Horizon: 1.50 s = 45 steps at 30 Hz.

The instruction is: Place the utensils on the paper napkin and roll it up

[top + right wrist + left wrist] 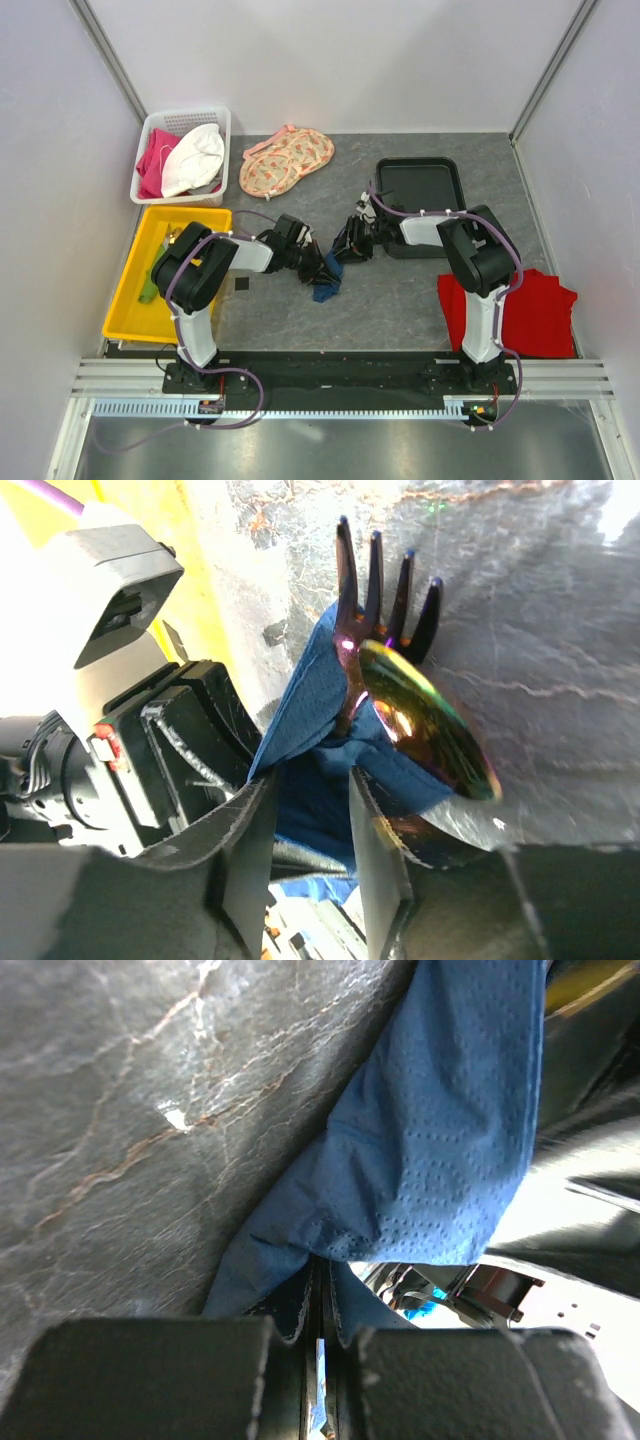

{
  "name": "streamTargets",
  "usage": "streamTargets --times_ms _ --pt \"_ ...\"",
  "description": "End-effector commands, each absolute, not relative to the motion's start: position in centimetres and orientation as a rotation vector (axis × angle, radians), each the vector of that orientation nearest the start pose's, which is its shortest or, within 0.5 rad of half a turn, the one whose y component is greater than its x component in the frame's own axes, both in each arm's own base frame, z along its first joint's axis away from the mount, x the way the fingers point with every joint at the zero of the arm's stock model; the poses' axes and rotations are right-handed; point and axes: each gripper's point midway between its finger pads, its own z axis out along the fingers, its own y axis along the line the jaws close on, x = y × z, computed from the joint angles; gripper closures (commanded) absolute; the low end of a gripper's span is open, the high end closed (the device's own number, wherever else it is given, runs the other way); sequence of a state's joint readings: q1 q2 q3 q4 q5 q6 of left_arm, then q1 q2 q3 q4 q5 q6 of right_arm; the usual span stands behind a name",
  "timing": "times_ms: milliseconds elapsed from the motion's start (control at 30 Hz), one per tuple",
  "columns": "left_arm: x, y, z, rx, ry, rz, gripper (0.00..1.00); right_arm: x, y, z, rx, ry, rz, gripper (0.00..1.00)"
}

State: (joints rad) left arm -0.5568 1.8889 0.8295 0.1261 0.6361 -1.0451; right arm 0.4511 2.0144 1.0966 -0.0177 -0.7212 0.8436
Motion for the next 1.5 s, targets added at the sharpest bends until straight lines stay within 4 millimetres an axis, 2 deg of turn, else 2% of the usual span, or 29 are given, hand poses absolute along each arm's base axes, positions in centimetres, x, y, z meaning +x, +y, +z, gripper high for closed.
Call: streamTargets --times_ms 0,167,200,300,400,567,800,1000,1067,1133,1233,1367,1467 --pt "23.0 -28.7 -3.0 -0.425 2.956 -1.093 0.98 32.3 29.5 4.3 0.161 2.744 1.3 0.56" --pt "23.0 -28.7 -3.0 -0.411 2.958 -1.093 0.98 32.2 29.5 5.6 0.139 2.724 1.352 0.54" --pt "23.0 -28.8 -3.0 -0.401 2.957 -1.094 0.98 32.4 29.5 6.3 0.12 2.704 1.363 0.43" --pt "23.0 -28.8 -3.0 -0.397 2.959 -1.088 0.98 32.3 29.7 7.4 0.086 2.673 1.388 0.31" --pt "23.2 -28.7 -3.0 -0.39 2.957 -1.078 0.98 31.8 30.0 7.7 0.073 2.663 1.449 0.3" --pt "23.4 -28.9 -2.9 -0.361 2.953 -1.079 0.98 31.6 29.9 7.4 0.071 2.665 1.441 0.3" --pt "23.9 -29.3 -2.5 -0.303 2.927 -1.085 0.98 31.6 30.5 4.9 0.066 2.715 1.352 0.35" --pt "23.8 -29.6 -2.2 -0.26 2.917 -1.093 0.98 32.2 31.0 3.9 0.06 2.715 1.331 0.36" --pt "23.6 -29.2 -2.4 -0.261 2.936 -1.067 0.98 32.1 31.3 3.8 0.053 2.717 1.338 0.38" --pt "23.8 -29.5 -2.1 -0.224 2.923 -1.073 0.98 32.0 31.2 3.3 0.075 2.732 1.33 0.44" --pt "24.3 -30.6 -0.4 -0.114 2.866 -1.113 0.98 31.6 31.0 2.2 0.118 2.765 1.317 0.46" --pt "24.9 -31.7 2.0 -0.061 2.797 -1.17 0.98 31.1 30.6 0.9 0.162 2.797 1.29 0.5" --pt "24.6 -32.0 2.5 -0.076 2.795 -1.196 0.98 31.2 30.3 0.7 0.183 2.799 1.269 0.53"
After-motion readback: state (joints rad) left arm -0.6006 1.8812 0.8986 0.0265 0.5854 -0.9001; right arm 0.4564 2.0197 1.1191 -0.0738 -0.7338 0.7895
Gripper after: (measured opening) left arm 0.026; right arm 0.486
